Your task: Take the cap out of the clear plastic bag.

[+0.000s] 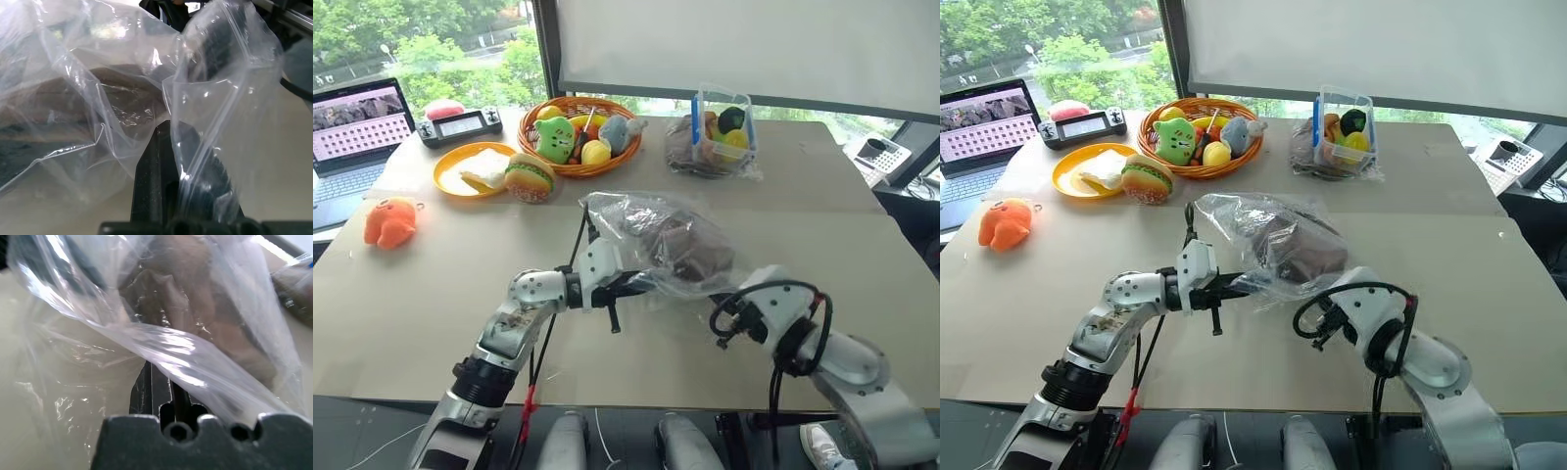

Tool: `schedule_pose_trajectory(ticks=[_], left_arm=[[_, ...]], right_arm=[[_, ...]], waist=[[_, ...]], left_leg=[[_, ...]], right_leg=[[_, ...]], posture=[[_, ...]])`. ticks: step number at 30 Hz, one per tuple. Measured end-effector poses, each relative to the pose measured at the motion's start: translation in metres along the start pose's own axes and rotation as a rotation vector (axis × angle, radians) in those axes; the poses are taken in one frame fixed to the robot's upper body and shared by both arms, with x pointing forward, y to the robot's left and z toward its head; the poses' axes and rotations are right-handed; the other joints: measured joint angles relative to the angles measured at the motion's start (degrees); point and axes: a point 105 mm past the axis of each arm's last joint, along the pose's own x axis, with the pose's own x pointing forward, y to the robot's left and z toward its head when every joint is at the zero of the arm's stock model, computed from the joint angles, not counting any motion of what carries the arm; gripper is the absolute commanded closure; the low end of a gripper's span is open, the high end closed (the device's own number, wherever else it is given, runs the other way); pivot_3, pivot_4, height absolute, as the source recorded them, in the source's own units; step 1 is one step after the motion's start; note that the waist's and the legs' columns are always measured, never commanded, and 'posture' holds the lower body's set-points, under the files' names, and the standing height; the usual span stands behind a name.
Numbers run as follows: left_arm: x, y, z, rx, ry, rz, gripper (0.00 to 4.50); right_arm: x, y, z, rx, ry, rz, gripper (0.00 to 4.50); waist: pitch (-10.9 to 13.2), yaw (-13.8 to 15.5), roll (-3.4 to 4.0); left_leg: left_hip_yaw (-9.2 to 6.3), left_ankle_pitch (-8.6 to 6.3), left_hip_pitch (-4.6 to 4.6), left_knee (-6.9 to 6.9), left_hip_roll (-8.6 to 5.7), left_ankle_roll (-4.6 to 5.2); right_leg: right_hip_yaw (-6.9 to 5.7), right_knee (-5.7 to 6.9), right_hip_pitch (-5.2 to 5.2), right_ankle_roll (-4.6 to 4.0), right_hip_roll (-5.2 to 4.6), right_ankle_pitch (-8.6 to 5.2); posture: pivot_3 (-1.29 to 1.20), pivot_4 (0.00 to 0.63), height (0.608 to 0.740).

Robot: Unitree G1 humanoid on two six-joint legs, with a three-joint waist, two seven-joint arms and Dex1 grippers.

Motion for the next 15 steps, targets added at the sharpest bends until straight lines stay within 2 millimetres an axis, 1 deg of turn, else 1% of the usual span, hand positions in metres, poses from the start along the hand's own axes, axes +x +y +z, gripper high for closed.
schedule_pose_trajectory(ticks=[2, 3, 4, 5, 6, 8, 11, 13, 14, 15], left_arm=[[0.001, -0.001, -0.001, -0.002, 0.002, -0.001, 4.5], [0.001, -0.001, -0.001, -0.002, 0.003, -0.001, 4.5], [0.001, 0.0, -0.001, -0.002, 0.003, 0.002, 4.5], [0.001, 0.0, -0.001, -0.002, 0.003, 0.003, 4.5], [0.001, -0.001, -0.002, -0.003, 0.005, 0.002, 4.5], [0.001, -0.001, -0.003, -0.007, 0.012, 0.001, 4.5], [0.001, -0.002, -0.006, -0.017, 0.024, 0.0, 4.5], [0.001, -0.004, -0.009, -0.024, 0.031, -0.003, 4.5], [0.002, -0.005, -0.009, -0.026, 0.033, -0.007, 4.5], [0.002, -0.005, -0.01, -0.026, 0.034, -0.008, 4.5]], right_arm=[[0.008, -0.013, -0.001, -0.16, 0.021, -0.1, 4.46], [0.009, -0.014, -0.001, -0.198, 0.021, -0.124, 4.46], [0.011, -0.013, -0.001, -0.276, 0.01, -0.175, 4.46], [0.012, -0.01, -0.002, -0.33, 0.0, -0.2, 4.46], [0.011, -0.003, -0.005, -0.406, -0.011, -0.223, 4.46], [0.007, 0.014, -0.018, -0.488, -0.009, -0.216, 4.46], [-0.001, 0.036, -0.038, -0.549, -0.019, -0.203, 4.46], [-0.004, 0.047, -0.044, -0.578, -0.037, -0.19, 4.46], [-0.004, 0.056, -0.049, -0.608, -0.042, -0.167, 4.46], [-0.004, 0.059, -0.051, -0.618, -0.044, -0.16, 4.46]], waist=[[0.0, 0.0, 0.0], [0.0, 0.1, 0.0], [0.0, 0.2, 0.0], [0.0, 0.3, 0.0], [0.0, 0.5, 0.0], [0.0, 0.9, 0.0], [0.0, 1.2, 0.0], [0.0, 1.2, -0.01], [0.0, 1.1, 0.0], [0.0, 1.1, 0.0]], left_leg=[[0.0, 0.0, -0.01, -0.04, 0.0, 0.0], [0.0, 0.0, -0.02, -0.06, -0.01, 0.0], [0.0, 0.0, -0.03, -0.1, -0.01, 0.0], [0.0, 0.0, -0.05, -0.12, -0.01, 0.0], [0.0, 0.0, -0.06, -0.13, -0.03, 0.0], [0.01, 0.0, -0.1, -0.12, -0.06, 0.0], [0.04, 0.0, -0.07, -0.02, -0.08, 0.0], [0.04, 0.0, 0.02, 0.01, -0.06, 0.0], [0.05, 0.01, 0.04, 0.01, -0.04, 0.0], [0.05, 0.01, 0.05, 0.01, -0.03, -0.01]], right_leg=[[0.0, -0.01, -0.03, -0.02, 0.0, -0.02], [0.0, -0.01, -0.05, -0.04, 0.0, -0.04], [0.0, -0.01, -0.07, -0.04, 0.0, -0.05], [-0.01, -0.01, -0.1, -0.04, 0.0, -0.06], [0.0, -0.02, -0.1, -0.02, -0.02, -0.07], [0.0, -0.05, -0.1, -0.01, -0.06, -0.08], [0.02, -0.03, -0.04, 0.01, -0.09, -0.08], [0.02, -0.02, 0.02, 0.01, -0.08, -0.08], [0.03, -0.02, 0.01, 0.04, -0.06, -0.1], [0.03, -0.01, 0.01, 0.05, -0.05, -0.11]], posture=[[0.0, 0.15, 0.74], [0.0, 0.15, 0.74], [0.0, 0.15, 0.74], [0.0, 0.15, 0.74], [0.0, 0.15, 0.74], [0.0, 0.15, 0.74], [0.0, 0.15, 0.74], [0.0, 0.15, 0.74], [0.0, 0.15, 0.74], [0.0, 0.15, 0.74]])
